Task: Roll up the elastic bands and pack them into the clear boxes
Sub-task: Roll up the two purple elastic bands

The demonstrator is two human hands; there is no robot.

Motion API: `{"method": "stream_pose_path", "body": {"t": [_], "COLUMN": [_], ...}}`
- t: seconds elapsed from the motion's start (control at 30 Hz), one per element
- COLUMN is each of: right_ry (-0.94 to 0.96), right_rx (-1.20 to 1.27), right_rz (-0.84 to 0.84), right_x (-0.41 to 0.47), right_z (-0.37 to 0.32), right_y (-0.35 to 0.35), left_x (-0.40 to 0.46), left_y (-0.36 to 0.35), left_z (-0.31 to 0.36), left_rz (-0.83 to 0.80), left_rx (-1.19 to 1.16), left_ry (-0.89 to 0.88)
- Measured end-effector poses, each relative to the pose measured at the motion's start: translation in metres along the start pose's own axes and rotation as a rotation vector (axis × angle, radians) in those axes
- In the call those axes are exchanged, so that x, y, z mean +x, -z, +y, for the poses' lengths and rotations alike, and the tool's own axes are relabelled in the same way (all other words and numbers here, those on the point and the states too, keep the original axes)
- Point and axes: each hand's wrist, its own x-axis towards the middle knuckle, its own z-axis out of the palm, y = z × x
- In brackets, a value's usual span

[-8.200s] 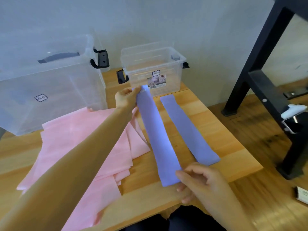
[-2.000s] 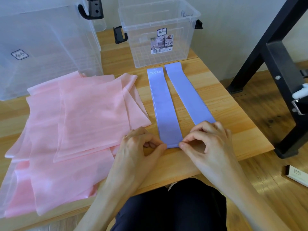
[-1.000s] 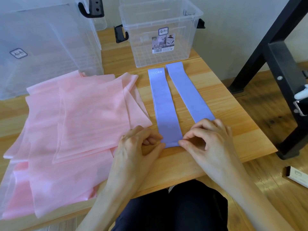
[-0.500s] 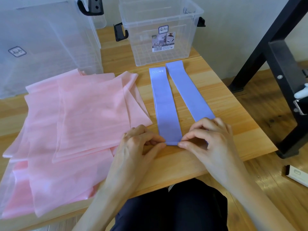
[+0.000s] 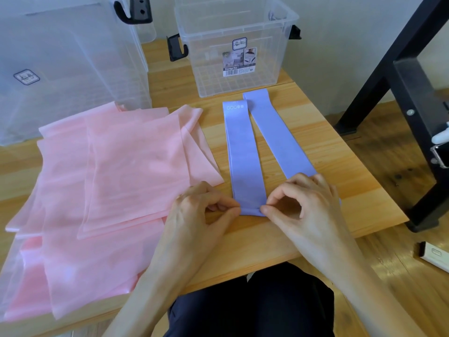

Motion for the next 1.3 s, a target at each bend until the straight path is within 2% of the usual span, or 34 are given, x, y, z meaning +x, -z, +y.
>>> {"method": "stream_pose_path", "body": {"t": [0.23, 0.4, 0.53, 0.73, 1.0, 1.3], "right_ry": [0.066, 0.090, 0.137, 0.157, 0.172, 0.131], "right_rx": [0.006, 0.019, 0.007, 0.004, -0.004, 0.055], "right_rz": [0.042, 0.068, 0.079, 0.022, -0.044, -0.021], "right_x": [-0.007, -0.006, -0.007, -0.008, -0.009, -0.012], "right_z": [0.007, 0.008, 0.010, 0.009, 0.007, 0.005], "right_y": [0.001, -0.001, 0.001, 0.004, 0.006, 0.001], "left_x": [0.003, -0.002, -0.010, -0.014, -0.017, -0.015], "left_y": [-0.003, -0.007, -0.009, -0.003, 0.001, -0.001], "left_z": [0.001, -0.008, -0.014, -0.014, -0.013, -0.011], "left_rz": [0.013, 0.014, 0.021, 0.034, -0.031, -0.014], "left_rx": [0.045, 0.108, 0.096, 0.030, 0.023, 0.032], "left_ry": [-0.014, -0.133, -0.157, -0.103, -0.068, -0.052]}}
